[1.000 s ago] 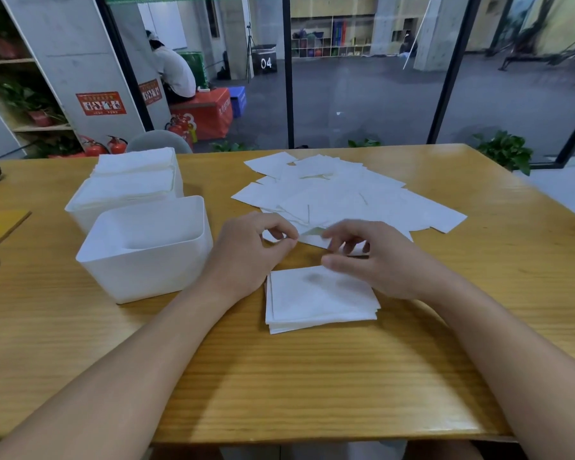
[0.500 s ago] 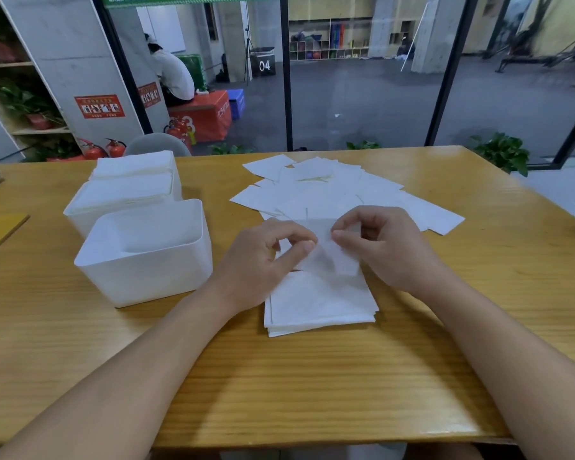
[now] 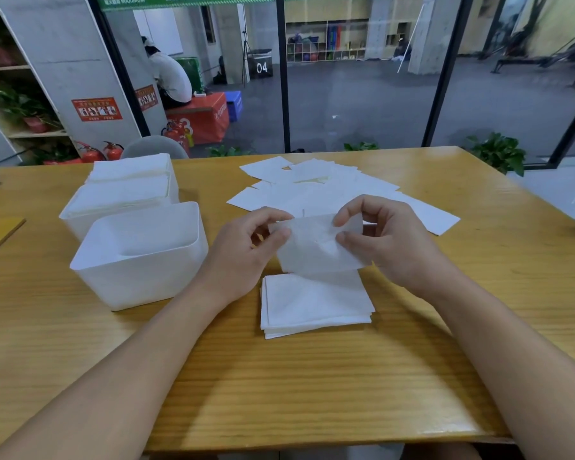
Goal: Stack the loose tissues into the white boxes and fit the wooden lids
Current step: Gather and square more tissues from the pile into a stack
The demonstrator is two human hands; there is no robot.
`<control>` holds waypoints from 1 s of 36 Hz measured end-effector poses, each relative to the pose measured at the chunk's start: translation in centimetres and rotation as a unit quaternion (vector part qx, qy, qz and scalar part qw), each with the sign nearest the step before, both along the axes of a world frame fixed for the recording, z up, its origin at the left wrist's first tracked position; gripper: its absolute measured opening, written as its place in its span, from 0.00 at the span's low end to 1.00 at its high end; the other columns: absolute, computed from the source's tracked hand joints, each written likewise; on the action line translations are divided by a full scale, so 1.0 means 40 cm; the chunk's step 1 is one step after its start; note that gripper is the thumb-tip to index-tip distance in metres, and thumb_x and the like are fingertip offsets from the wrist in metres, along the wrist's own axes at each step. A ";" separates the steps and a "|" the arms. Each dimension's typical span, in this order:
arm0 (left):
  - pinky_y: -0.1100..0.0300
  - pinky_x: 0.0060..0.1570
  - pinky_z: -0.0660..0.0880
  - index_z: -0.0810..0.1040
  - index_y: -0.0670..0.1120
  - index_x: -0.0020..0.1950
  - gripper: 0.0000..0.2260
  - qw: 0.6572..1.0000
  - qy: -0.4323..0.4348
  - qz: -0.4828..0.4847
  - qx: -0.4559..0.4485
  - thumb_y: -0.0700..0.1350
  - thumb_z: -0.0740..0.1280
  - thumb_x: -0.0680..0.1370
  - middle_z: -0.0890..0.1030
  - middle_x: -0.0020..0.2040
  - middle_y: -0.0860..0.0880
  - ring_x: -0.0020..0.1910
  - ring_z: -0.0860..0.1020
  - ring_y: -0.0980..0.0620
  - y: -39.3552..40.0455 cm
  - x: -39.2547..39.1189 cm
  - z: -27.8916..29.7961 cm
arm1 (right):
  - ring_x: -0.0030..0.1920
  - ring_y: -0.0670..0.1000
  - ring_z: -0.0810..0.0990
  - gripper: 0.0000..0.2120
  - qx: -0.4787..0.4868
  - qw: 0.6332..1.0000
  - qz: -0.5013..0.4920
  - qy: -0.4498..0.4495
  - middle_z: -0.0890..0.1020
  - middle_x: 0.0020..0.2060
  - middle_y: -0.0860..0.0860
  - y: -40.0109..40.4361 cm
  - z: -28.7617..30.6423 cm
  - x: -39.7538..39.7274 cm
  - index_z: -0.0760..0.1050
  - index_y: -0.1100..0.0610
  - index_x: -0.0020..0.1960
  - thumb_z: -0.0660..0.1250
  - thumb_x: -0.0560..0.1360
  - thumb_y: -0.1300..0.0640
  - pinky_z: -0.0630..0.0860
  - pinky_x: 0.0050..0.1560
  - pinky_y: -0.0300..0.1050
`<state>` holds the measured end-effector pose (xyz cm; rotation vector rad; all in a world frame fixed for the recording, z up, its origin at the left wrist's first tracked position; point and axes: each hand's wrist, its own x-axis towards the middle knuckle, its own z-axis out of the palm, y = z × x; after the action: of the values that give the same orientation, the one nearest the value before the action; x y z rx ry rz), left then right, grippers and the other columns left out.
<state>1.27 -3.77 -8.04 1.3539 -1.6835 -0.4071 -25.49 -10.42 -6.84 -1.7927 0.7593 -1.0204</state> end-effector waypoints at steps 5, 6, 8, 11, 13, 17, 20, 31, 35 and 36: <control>0.47 0.54 0.81 0.87 0.53 0.57 0.06 0.998 0.063 -0.010 -0.027 0.49 0.69 0.87 0.87 0.52 0.53 0.53 0.84 0.47 0.001 0.002 0.011 | 0.39 0.55 0.82 0.03 -0.013 0.999 -0.019 0.025 0.86 0.47 0.49 0.005 0.006 0.000 0.84 0.52 0.51 0.73 0.83 0.59 0.76 0.42 0.49; 0.43 0.55 0.81 0.87 0.53 0.57 0.06 0.997 0.078 -0.012 -0.027 0.49 0.69 0.87 0.87 0.52 0.52 0.53 0.84 0.46 0.000 0.003 0.012 | 0.38 0.52 0.80 0.04 -0.011 0.999 -0.023 0.029 0.85 0.45 0.48 0.004 0.007 0.001 0.84 0.52 0.51 0.73 0.83 0.58 0.75 0.41 0.47; 0.39 0.48 0.80 0.87 0.52 0.58 0.06 0.994 0.104 -0.024 -0.017 0.49 0.70 0.86 0.87 0.50 0.48 0.49 0.83 0.39 -0.002 0.007 0.016 | 0.35 0.49 0.77 0.04 -0.001 0.999 -0.034 0.039 0.80 0.37 0.48 0.001 0.009 -0.002 0.84 0.51 0.50 0.72 0.84 0.57 0.73 0.36 0.42; 0.51 0.32 0.69 0.87 0.52 0.59 0.07 0.994 0.094 -0.053 0.004 0.47 0.70 0.84 0.79 0.38 0.44 0.33 0.72 0.42 -0.002 0.018 0.018 | 0.32 0.51 0.74 0.02 0.045 0.995 -0.017 0.089 0.75 0.33 0.51 -0.001 0.009 -0.012 0.83 0.50 0.51 0.73 0.82 0.56 0.71 0.30 0.39; 0.63 0.33 0.67 0.87 0.53 0.59 0.08 0.995 0.064 -0.069 0.033 0.45 0.71 0.83 0.73 0.32 0.46 0.31 0.68 0.52 0.001 0.024 0.017 | 0.30 0.53 0.74 0.03 0.060 0.987 0.009 0.148 0.76 0.32 0.51 0.000 0.006 -0.016 0.82 0.49 0.52 0.74 0.81 0.56 0.70 0.29 0.41; 0.66 0.35 0.69 0.86 0.56 0.57 0.11 0.991 0.006 -0.081 0.108 0.43 0.69 0.80 0.73 0.30 0.50 0.30 0.68 0.54 0.005 0.024 0.009 | 0.29 0.52 0.72 0.06 0.058 0.976 0.045 0.204 0.75 0.31 0.49 0.005 0.003 -0.018 0.81 0.47 0.51 0.75 0.78 0.56 0.69 0.30 0.43; 0.69 0.35 0.69 0.85 0.58 0.56 0.12 0.983 -0.034 -0.091 0.157 0.43 0.69 0.77 0.72 0.29 0.54 0.29 0.68 0.55 0.009 0.023 0.003 | 0.29 0.52 0.72 0.07 0.064 0.968 0.065 0.232 0.75 0.31 0.50 0.006 0.003 -0.019 0.81 0.47 0.51 0.76 0.77 0.56 0.69 0.30 0.43; 0.55 0.38 0.73 0.87 0.59 0.47 0.09 0.983 -0.111 -0.057 0.135 0.62 0.73 0.77 0.76 0.34 0.56 0.33 0.72 0.58 0.001 0.028 -0.019 | 0.36 0.41 0.78 0.04 -0.099 0.955 -0.066 0.270 0.83 0.39 0.41 -0.025 -0.022 -0.026 0.84 0.42 0.45 0.78 0.76 0.46 0.73 0.35 0.35; 0.59 0.45 0.76 0.86 0.62 0.46 0.06 0.989 -0.118 -0.016 0.092 0.60 0.73 0.81 0.82 0.47 0.61 0.45 0.79 0.56 -0.004 0.020 -0.026 | 0.46 0.42 0.78 0.04 -0.162 0.935 -0.096 0.302 0.80 0.49 0.38 -0.026 -0.041 -0.008 0.85 0.41 0.52 0.74 0.81 0.50 0.73 0.44 0.39; 0.59 0.46 0.75 0.86 0.62 0.47 0.05 0.989 -0.116 -0.016 0.091 0.58 0.73 0.82 0.82 0.48 0.61 0.46 0.80 0.56 -0.006 0.016 -0.028 | 0.47 0.41 0.78 0.03 -0.165 0.935 -0.092 0.300 0.80 0.50 0.38 -0.026 -0.046 0.001 0.86 0.41 0.53 0.74 0.82 0.50 0.72 0.44 0.37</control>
<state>1.91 -4.00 -9.16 1.5573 -1.8977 -0.4435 -25.43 -11.45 -8.67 -2.4085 1.1989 -0.7407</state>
